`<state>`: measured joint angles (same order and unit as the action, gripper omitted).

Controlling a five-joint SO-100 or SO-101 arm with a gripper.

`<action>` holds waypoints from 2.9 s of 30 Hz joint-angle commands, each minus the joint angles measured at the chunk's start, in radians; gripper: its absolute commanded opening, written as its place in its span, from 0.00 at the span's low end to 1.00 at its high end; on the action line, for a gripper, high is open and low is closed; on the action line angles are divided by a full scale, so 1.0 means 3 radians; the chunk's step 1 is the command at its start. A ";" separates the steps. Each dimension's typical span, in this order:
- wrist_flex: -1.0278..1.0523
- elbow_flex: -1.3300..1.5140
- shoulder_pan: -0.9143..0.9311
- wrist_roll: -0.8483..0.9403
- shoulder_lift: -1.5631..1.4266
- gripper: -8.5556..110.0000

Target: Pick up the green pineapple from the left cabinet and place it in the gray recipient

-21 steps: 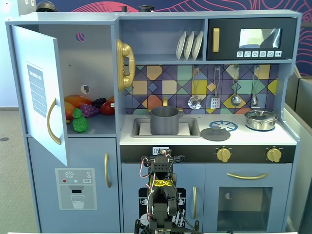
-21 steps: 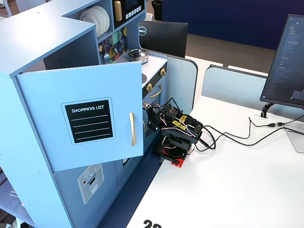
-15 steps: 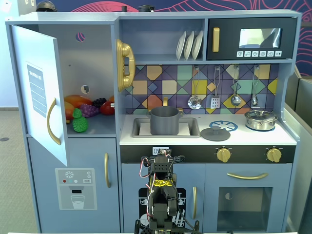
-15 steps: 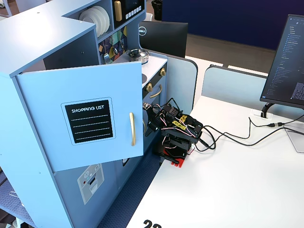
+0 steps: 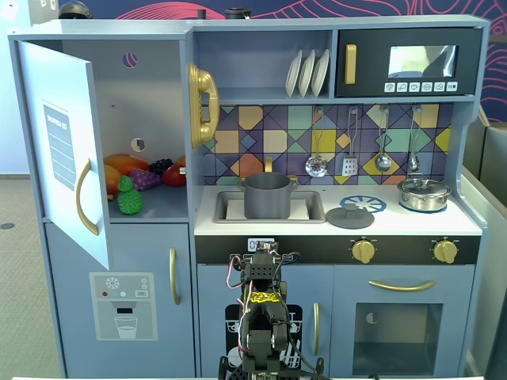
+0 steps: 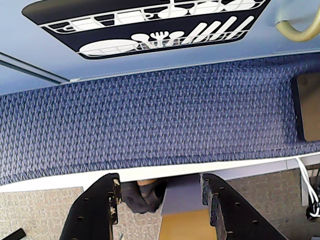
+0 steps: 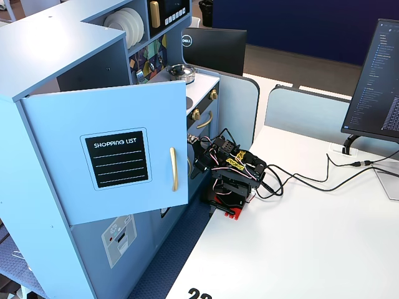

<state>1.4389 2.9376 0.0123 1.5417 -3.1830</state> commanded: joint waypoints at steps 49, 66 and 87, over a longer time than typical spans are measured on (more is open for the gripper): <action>-0.3937 -0.1340 -0.2659 0.0230 0.0849 0.07; -0.5190 -0.1733 -0.2915 0.0245 0.1979 0.29; -0.5471 -0.2403 -0.2644 0.0337 0.3048 0.35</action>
<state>-0.1473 2.3040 -0.7931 1.6291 -2.3025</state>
